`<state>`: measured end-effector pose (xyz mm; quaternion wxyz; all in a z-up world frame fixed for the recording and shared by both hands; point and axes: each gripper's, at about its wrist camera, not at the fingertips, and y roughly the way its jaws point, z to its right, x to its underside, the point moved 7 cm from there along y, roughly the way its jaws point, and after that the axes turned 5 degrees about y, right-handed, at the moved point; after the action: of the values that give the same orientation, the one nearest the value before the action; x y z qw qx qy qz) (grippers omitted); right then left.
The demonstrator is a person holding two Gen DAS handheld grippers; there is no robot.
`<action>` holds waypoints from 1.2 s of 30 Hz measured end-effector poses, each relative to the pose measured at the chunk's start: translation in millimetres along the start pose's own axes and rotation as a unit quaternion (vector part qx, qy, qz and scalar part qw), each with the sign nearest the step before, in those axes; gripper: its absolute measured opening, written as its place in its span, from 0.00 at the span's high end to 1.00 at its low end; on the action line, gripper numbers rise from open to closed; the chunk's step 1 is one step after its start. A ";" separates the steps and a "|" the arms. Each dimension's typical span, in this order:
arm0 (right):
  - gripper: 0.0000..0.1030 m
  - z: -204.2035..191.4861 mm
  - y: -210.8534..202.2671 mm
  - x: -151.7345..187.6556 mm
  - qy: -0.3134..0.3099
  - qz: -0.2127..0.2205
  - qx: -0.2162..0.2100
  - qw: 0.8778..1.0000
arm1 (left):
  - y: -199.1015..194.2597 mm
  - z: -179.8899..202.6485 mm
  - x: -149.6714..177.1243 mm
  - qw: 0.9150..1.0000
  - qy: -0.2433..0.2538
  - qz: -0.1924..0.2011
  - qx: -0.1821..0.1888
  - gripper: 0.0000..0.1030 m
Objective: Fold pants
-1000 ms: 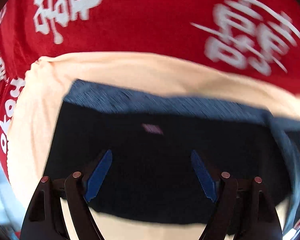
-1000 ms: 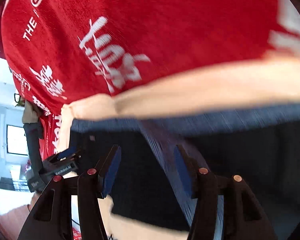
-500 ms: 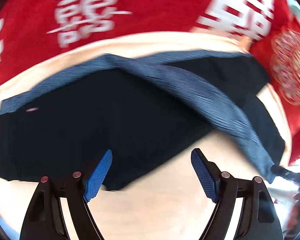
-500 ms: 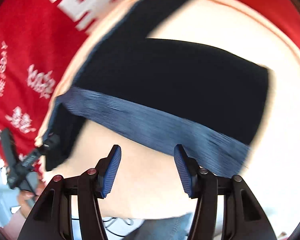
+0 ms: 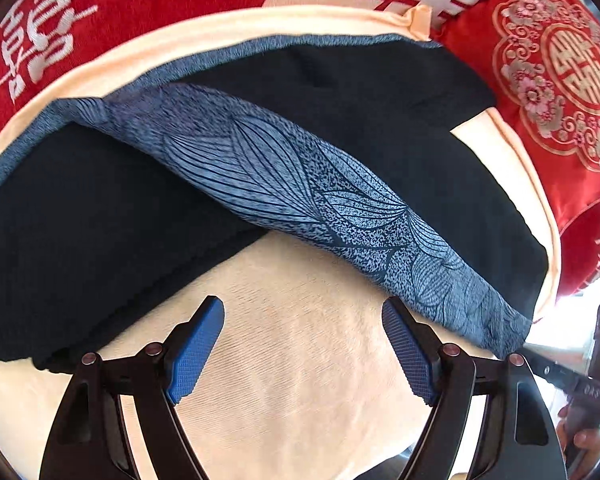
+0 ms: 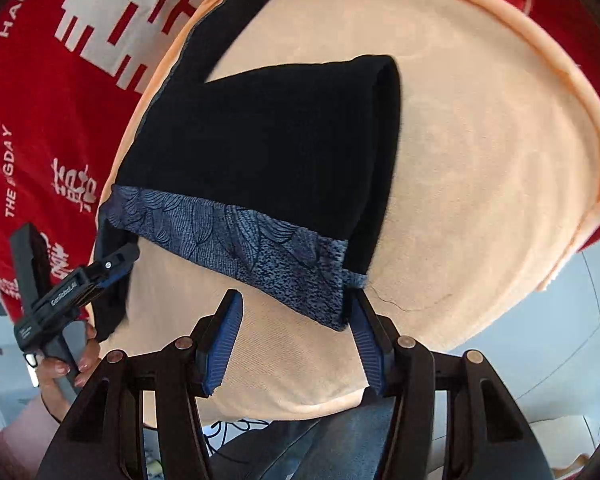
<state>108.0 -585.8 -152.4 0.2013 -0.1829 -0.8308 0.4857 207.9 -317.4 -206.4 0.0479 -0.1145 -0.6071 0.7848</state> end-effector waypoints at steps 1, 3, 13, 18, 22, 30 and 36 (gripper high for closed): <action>0.50 -0.2 5.1 -1.4 -0.003 -0.012 -0.002 1.000 | 3.5 1.5 -1.0 1.000 -0.003 -0.004 0.000 0.20; 0.97 2.8 12.7 -5.1 0.003 -0.035 -0.007 0.999 | 11.8 4.2 -3.6 1.000 -0.005 -0.016 -0.009 0.20; 0.97 -113.1 -68.1 -128.1 -0.143 -0.014 -0.059 0.988 | -18.6 -2.9 -36.2 0.998 -0.051 0.007 -0.040 0.20; 0.97 -165.0 -71.6 -236.3 -0.221 0.024 -0.029 0.975 | -44.3 -19.5 -61.7 0.993 -0.073 0.042 -0.077 0.20; 0.94 -168.8 -51.3 -299.2 -0.243 0.042 0.013 0.969 | -47.1 -40.6 -78.6 0.988 -0.102 0.061 -0.101 0.20; 0.22 -187.7 -15.0 -339.1 -0.263 0.075 0.110 0.956 | -3.1 -74.2 -113.2 0.980 -0.133 0.048 -0.141 0.20; 0.26 -158.2 -29.4 -274.8 -0.206 0.067 0.067 0.974 | 23.4 -86.9 -112.9 0.978 -0.137 0.018 -0.156 0.20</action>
<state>420.0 -620.6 -98.8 0.0045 -0.1206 -0.8058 0.5797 339.5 -265.8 -235.8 -0.0681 -0.0229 -0.7209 0.6894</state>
